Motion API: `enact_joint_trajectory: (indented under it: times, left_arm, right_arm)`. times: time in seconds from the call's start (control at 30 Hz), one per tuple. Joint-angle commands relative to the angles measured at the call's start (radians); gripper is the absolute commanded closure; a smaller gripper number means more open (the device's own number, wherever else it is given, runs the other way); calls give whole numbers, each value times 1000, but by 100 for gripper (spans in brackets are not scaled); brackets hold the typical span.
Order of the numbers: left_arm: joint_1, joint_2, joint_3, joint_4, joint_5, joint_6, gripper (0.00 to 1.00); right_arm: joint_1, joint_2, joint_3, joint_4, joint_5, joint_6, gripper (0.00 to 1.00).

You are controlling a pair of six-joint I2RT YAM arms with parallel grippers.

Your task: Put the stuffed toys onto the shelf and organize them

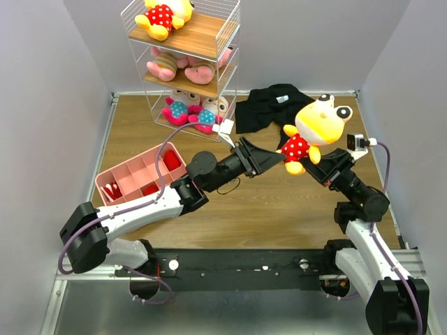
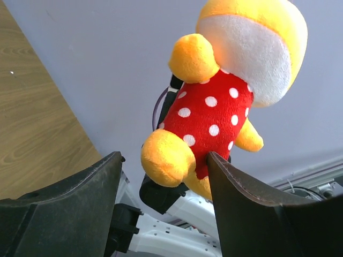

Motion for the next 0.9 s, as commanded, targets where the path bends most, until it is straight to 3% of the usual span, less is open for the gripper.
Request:
enact_joint_trajectory:
  times: [0.0, 0.1, 0.13, 0.23, 0.27, 0.33, 0.37, 0.5, 0.77, 0.87]
  left_arm:
    - [-15, 32, 33, 68, -54, -17, 33]
    - [-17, 39, 47, 66, -54, -10, 48]
    - [-17, 39, 46, 72, -54, -8, 61]
    - [-17, 33, 50, 75, -90, 9, 83]
    - [-17, 27, 53, 71, -91, 16, 100]
    - [-17, 15, 70, 11, -119, 50, 100]
    - [-15, -8, 78, -13, -135, 65, 100]
    - [-4, -105, 95, -128, -229, 147, 100]
    - [69, -284, 194, -397, -336, 268, 100]
    - [138, -283, 323, -542, -332, 334, 100]
  right_arm:
    - [8, -20, -33, 90, 14, -77, 99]
    - [8, -4, -59, 84, 16, -82, 99]
    - [8, 6, -64, 81, 14, -83, 99]
    - [8, 22, -77, 76, 5, -94, 94]
    - [8, 32, -79, 73, 2, -100, 86]
    - [8, 40, -84, 47, -16, -119, 74]
    - [8, 43, -82, 32, -24, -125, 61]
    - [8, 26, -79, -27, -39, -152, 27]
    - [8, -113, -48, -312, -39, -277, 0]
    - [8, -187, -35, -450, -33, -335, 0]
